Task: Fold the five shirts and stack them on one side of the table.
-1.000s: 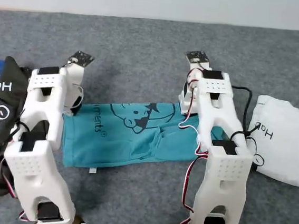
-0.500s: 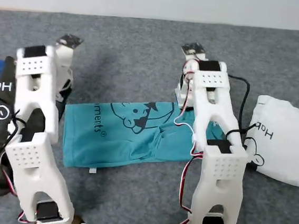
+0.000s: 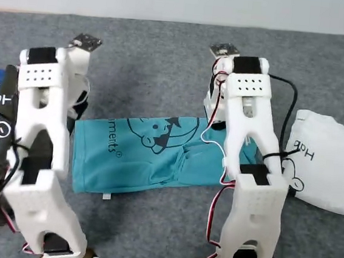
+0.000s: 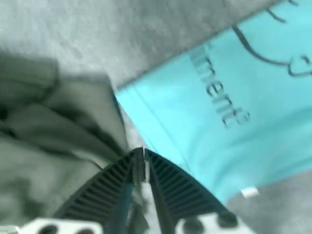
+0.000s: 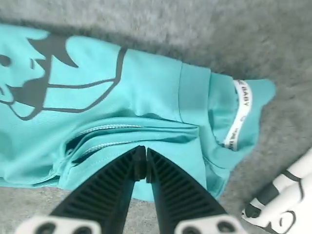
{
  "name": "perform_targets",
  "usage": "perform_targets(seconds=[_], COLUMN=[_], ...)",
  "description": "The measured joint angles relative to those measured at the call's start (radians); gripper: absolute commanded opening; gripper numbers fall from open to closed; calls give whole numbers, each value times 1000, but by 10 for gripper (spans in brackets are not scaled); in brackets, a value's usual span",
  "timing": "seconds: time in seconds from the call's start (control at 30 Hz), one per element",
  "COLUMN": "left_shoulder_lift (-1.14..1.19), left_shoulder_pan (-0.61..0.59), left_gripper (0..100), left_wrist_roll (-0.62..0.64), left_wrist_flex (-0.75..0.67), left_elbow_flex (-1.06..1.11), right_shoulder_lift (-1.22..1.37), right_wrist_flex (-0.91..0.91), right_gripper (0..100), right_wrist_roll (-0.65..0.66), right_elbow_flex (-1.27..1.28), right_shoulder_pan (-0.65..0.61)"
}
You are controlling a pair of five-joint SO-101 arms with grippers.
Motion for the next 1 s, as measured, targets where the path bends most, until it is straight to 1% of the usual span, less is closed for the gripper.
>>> perform_targets(seconds=[0.17, 0.27, 0.37, 0.47, 0.57, 0.67, 0.8, 1.0], left_shoulder_lift=[-155, -201, -204, -180, -107, -49, -18, -8], left_shoulder_pan=[-8, -29, -32, -32, -32, -32, -34, -87], left_gripper=[140, 167, 182, 201, 208, 211, 209, 210], left_wrist_roll=[60, 72, 77, 77, 83, 107, 110, 110], left_wrist_flex=[0, 0, -2, -28, -64, -104, -133, -206], left_elbow_flex=[212, 295, 345, 365, 367, 367, 367, 370], right_shoulder_lift=[-109, -189, -279, -365, -434, -479, -485, -485], right_wrist_flex=[0, 0, 0, 0, 0, 0, 0, 0], right_gripper=[9, 9, 9, 9, 9, 9, 9, 9], right_wrist_roll=[0, 0, 0, 0, 0, 0, 0, 0], right_elbow_flex=[0, 32, 135, 259, 365, 433, 442, 442], right_shoulder_pan=[35, 84, 140, 199, 250, 272, 273, 273])
